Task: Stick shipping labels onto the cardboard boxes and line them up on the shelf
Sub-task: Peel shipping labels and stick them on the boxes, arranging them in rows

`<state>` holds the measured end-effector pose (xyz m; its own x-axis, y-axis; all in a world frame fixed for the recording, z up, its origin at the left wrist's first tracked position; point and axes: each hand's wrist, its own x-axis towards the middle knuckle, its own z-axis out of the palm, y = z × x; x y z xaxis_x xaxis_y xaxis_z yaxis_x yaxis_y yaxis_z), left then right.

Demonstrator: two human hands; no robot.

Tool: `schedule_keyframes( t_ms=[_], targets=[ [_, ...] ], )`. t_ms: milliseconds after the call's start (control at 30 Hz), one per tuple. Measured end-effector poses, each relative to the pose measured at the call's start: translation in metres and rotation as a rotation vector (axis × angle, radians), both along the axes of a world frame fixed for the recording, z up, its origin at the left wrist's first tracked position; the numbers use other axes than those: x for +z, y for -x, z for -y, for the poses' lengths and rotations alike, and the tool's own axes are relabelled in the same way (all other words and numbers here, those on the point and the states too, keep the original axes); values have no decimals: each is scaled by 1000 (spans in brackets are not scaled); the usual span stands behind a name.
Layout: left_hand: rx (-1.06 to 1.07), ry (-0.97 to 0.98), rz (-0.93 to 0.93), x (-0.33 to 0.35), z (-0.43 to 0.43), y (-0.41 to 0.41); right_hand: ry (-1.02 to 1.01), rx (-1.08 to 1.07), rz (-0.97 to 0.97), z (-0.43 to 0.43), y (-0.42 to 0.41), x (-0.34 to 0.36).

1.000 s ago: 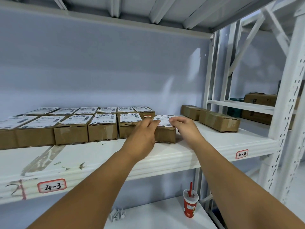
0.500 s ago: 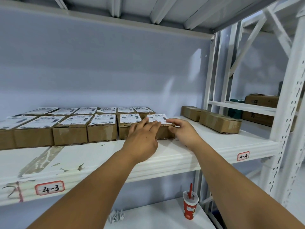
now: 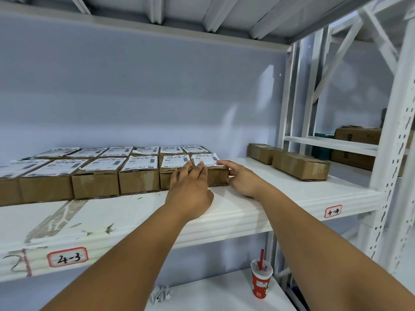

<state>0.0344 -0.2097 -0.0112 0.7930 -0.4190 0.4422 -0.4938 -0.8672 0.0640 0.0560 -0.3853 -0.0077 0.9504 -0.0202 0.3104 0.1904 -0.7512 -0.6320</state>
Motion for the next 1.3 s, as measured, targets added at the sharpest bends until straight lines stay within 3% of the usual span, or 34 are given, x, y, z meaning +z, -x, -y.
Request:
schedule_keyframes(
  t_ms=[133,300,567,700,900,1033,1300],
  targets=[
    [-10,16,-28,-1,0,-2,-36,3,-20,0,0,0],
    [-16,20,-20,1,1,0,82,-49,-13,-5,9,1],
    [0,-141,218,6,8,7,-140,-113,131,-5,21,4],
    [-68,-275,356,11,18,-2,-158,-314,213,2,15,8],
    [-217,-226,463,10,31,-18,392,-672,270,51,23,16],
    [-217,-153,419,8,27,-15,575,-843,175,95,27,16],
    [-177,-126,392,10,25,-12,234,-926,-51,134,24,8]
  ],
)
